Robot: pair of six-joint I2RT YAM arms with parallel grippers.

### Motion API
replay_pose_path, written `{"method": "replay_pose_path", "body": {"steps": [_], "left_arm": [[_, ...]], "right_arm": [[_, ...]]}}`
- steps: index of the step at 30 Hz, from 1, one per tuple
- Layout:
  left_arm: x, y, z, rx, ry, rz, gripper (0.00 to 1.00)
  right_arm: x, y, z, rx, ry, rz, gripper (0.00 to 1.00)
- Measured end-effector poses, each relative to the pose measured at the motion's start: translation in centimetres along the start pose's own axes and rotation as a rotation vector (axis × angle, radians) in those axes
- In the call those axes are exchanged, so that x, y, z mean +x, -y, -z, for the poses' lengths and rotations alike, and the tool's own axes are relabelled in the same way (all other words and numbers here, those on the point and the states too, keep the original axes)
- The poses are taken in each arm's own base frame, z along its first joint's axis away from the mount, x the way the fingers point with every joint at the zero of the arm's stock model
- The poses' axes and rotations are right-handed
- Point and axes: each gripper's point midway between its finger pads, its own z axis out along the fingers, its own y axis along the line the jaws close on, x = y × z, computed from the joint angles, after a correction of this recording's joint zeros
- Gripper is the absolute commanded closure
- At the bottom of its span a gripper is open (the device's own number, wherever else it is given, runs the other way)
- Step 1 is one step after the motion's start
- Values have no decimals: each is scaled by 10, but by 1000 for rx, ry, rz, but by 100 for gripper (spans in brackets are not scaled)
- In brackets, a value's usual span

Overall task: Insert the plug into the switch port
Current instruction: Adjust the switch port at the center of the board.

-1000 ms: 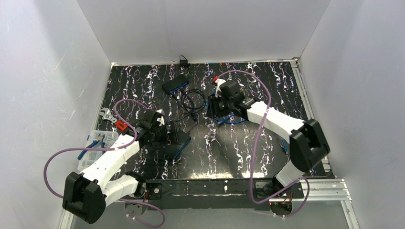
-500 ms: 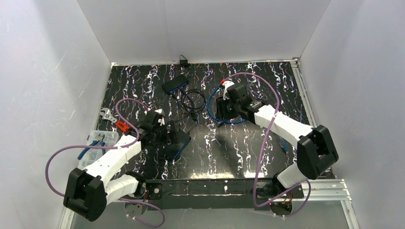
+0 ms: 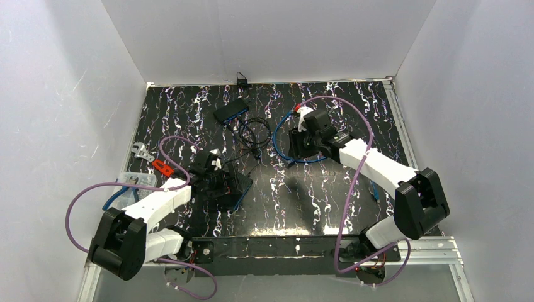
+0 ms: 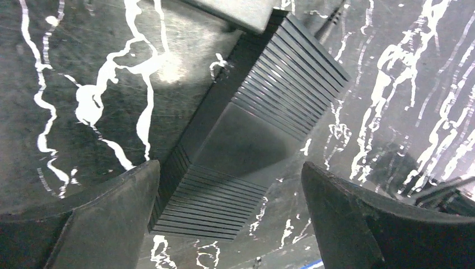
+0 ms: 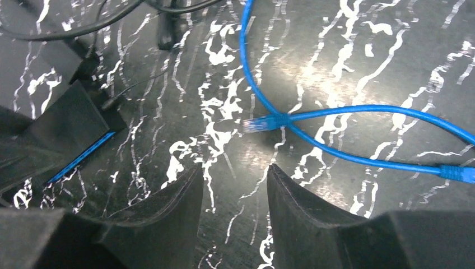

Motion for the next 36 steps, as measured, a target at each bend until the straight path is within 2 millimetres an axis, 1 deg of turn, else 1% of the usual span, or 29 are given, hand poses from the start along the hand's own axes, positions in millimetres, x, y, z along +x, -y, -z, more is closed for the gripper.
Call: {"method": "replay_pose_path", "body": {"steps": [2, 6, 8, 14, 20, 23, 25, 28, 32, 34, 36], "left_arm": [[2, 6, -1, 40, -4, 8, 2], [8, 16, 0, 113, -14, 25, 2], [11, 19, 1, 135, -22, 32, 2], [21, 26, 4, 183, -54, 46, 3], [34, 37, 6, 223, -93, 39, 3], [36, 42, 7, 242, -99, 35, 2], [36, 44, 7, 249, -98, 34, 2], [36, 44, 9, 253, -95, 31, 2], [39, 43, 16, 244, -106, 27, 2], [40, 43, 22, 237, -112, 20, 2], [39, 45, 30, 239, -109, 8, 2]], "right_arm": [[-1, 11, 0, 18, -1, -16, 47], [0, 41, -3, 79, -19, -48, 47], [4, 49, -5, 96, -37, -44, 47], [18, 59, -10, 119, -94, 20, 47], [13, 71, -10, 139, -88, 170, 45], [13, 76, -11, 131, -101, 265, 44], [17, 78, -15, 116, -133, 328, 44], [25, 83, -28, 87, -194, 418, 43], [40, 89, -39, 51, -252, 543, 42], [42, 92, -41, 41, -257, 608, 42], [39, 94, -42, 34, -250, 667, 42]]}}
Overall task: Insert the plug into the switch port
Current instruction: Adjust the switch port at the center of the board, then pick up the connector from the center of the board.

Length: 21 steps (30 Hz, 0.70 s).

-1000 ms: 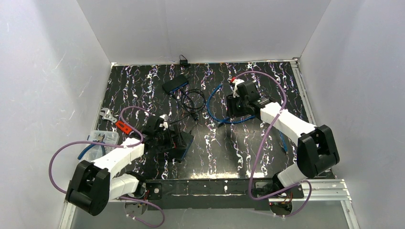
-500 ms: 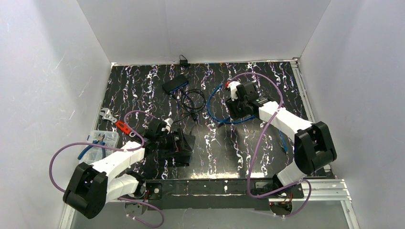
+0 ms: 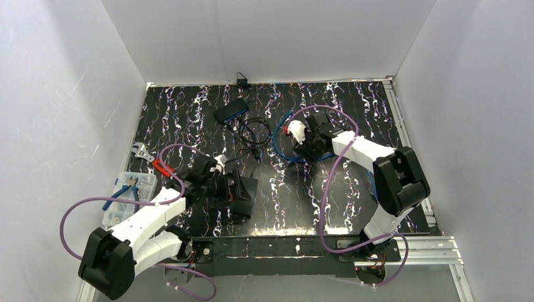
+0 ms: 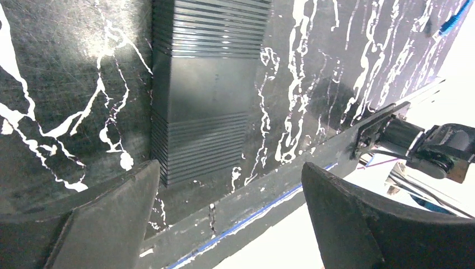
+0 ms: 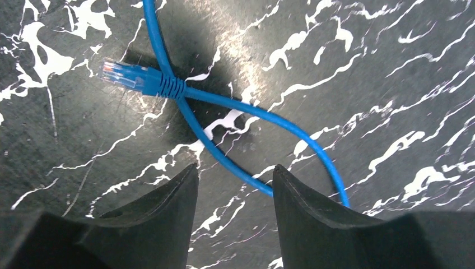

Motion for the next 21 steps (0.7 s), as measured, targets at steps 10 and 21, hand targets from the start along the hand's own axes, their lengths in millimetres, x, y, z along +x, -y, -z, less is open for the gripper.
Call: {"method": "replay_pose_path", "body": {"steps": [10, 21], "left_arm": [[-6, 13, 29, 0, 35, -60, 2], [-2, 6, 38, -49, 33, -65, 2]], "right_arm": [[-8, 10, -18, -17, 28, 172, 42], [-25, 12, -38, -74, 57, 237, 52]]}}
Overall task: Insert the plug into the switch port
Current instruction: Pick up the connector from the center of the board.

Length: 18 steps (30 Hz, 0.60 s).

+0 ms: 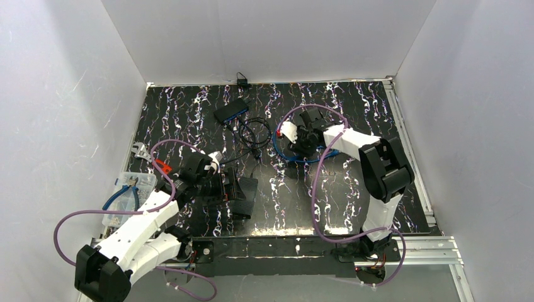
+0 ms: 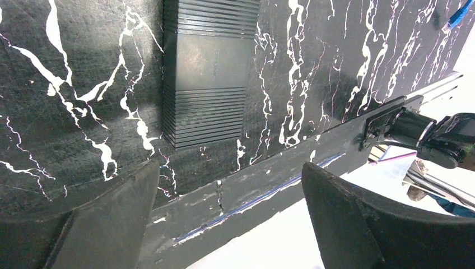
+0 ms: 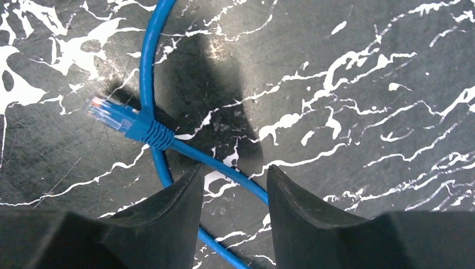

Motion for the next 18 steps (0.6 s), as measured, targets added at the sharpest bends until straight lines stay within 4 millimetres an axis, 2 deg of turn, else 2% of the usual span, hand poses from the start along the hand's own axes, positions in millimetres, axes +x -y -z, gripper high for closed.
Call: {"method": "replay_pose_path", "body": {"steps": [9, 13, 18], "left_arm": [[-1, -1, 1, -8, 4, -2, 2], [-1, -1, 1, -9, 4, -2, 2], [-1, -2, 1, -13, 5, -1, 2]], "right_arm": [[-4, -11, -7, -97, 10, 11, 58], [-6, -13, -9, -119, 19, 9, 68], [-10, -13, -11, -142, 22, 4, 85]]}}
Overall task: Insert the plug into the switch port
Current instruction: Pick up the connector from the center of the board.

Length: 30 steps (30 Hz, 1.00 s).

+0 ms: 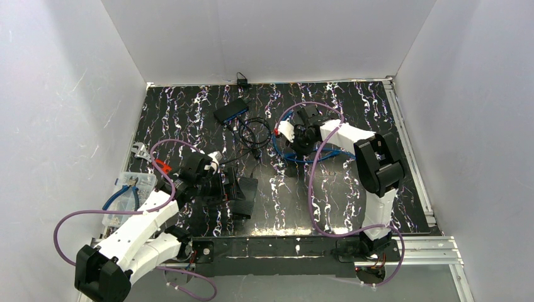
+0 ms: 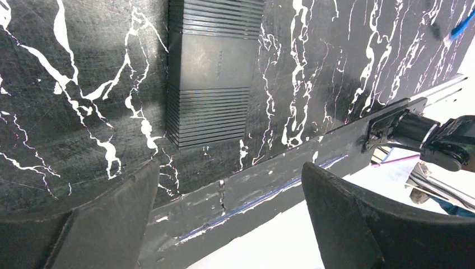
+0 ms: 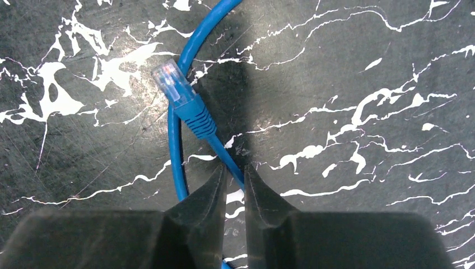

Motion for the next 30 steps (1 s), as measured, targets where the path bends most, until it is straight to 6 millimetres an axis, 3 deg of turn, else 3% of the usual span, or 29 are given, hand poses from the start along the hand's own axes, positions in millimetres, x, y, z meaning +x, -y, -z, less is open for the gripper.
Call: {"method": "replay_pose_path", "body": {"steps": [4, 11, 16, 22, 30], "left_arm": [[1, -1, 0, -7, -3, 5, 2], [1, -1, 0, -10, -2, 10, 2], [1, 0, 2, -4, 5, 12, 2], [0, 2, 6, 7, 21, 11, 2], [-1, 3, 7, 12, 28, 9, 2]], "right_arm": [[0, -2, 0, -10, -1, -3, 98], [-2, -4, 0, -12, -10, 4, 99], [-10, -15, -3, -32, -7, -5, 79], [-18, -20, 0, -22, -2, -22, 72], [-37, -14, 35, 71, 75, -1, 53]]}}
